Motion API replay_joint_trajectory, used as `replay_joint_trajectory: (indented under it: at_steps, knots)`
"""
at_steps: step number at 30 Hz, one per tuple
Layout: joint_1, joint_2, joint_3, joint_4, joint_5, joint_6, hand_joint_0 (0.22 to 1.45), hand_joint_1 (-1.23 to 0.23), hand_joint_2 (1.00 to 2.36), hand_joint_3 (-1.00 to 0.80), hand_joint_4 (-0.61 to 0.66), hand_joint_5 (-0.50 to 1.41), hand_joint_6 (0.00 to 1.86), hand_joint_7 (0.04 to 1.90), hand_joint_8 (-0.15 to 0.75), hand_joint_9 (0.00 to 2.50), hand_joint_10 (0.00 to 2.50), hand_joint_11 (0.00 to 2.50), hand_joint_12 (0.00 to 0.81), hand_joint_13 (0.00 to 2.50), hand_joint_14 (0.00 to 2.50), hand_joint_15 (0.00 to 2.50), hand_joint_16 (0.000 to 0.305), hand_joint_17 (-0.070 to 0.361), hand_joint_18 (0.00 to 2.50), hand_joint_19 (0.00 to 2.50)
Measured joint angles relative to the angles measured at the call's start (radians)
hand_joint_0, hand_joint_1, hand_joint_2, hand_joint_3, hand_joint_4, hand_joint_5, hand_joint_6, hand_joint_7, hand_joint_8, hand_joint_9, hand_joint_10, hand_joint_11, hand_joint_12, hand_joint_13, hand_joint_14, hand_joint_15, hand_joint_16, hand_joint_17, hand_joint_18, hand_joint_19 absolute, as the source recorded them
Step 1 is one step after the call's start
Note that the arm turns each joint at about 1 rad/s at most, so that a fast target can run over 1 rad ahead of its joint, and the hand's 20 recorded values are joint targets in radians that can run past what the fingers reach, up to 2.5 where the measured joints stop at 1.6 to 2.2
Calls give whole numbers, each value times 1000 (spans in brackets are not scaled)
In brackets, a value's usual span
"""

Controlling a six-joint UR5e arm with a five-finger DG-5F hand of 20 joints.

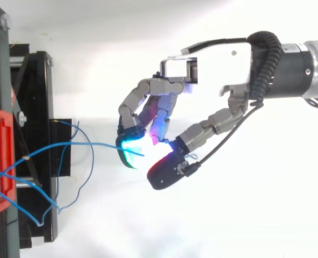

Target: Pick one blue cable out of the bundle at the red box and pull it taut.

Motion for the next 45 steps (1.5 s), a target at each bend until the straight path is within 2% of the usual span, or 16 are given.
replay_joint_trajectory:
  at_steps: [11, 45]
  knots:
    - [-1, 0, -1, 2, 0, 0, 638, -897, 1016, -45, 92, -81, 917, 1115, 409, 1170, 7, 983, 426, 766, 11, 390, 60, 135, 679, 350]
    - [-1, 0, -1, 2, 0, 0, 632, -883, 1016, -72, 103, -87, 916, 1100, 420, 1131, 8, 939, 423, 737, 11, 377, 60, 135, 645, 348]
